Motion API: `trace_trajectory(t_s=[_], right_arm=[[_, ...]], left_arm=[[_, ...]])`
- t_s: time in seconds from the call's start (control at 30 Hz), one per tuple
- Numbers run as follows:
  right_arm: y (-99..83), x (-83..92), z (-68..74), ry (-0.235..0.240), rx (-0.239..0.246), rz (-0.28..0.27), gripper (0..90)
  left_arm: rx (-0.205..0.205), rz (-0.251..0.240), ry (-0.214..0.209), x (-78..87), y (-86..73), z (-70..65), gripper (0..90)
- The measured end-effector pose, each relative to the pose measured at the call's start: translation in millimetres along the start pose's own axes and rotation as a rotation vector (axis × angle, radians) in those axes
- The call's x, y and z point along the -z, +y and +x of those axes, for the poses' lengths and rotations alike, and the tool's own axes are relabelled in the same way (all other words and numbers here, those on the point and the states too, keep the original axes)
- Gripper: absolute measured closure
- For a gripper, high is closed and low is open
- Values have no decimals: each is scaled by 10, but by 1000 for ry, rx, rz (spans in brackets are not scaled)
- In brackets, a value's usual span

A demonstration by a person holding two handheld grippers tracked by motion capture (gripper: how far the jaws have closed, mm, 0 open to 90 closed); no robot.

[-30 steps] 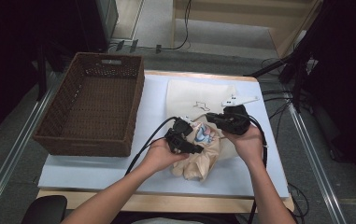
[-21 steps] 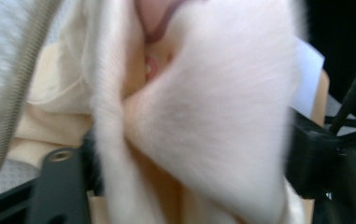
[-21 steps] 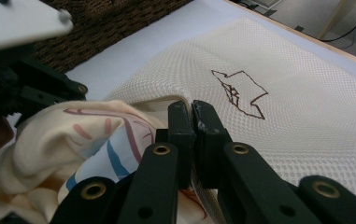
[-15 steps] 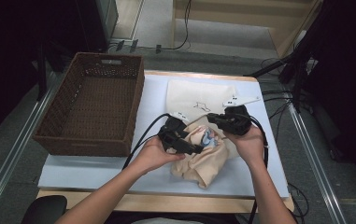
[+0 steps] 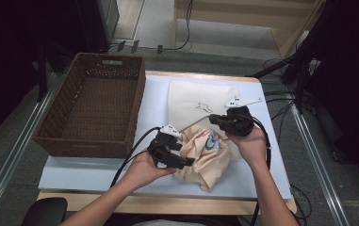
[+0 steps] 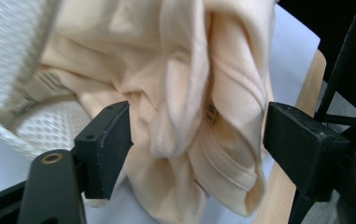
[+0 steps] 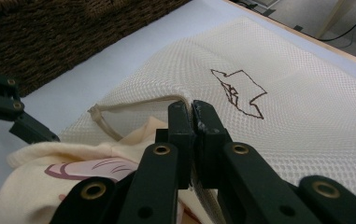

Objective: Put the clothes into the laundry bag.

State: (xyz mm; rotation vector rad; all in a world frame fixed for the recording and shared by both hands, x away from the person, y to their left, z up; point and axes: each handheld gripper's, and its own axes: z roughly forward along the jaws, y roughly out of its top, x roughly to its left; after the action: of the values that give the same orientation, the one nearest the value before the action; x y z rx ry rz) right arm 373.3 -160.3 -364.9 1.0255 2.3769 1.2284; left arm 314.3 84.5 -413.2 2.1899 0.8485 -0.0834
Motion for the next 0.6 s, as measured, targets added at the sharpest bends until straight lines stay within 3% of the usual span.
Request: trace_trajectory(t_s=[0.13, 0.3, 0.5, 0.6], right_arm=[[3, -1, 12, 3, 1, -1, 886], [-3, 10, 19, 6, 4, -3, 887], [-3, 27, 33, 10, 2, -5, 887], [1, 37, 40, 12, 1, -6, 886]], left_arm=[[-12, 22, 25, -143, -13, -17, 347], [16, 15, 28, -278, 18, 31, 558], [27, -1, 27, -310, 77, 92, 746], [32, -12, 38, -300, 139, 110, 780]])
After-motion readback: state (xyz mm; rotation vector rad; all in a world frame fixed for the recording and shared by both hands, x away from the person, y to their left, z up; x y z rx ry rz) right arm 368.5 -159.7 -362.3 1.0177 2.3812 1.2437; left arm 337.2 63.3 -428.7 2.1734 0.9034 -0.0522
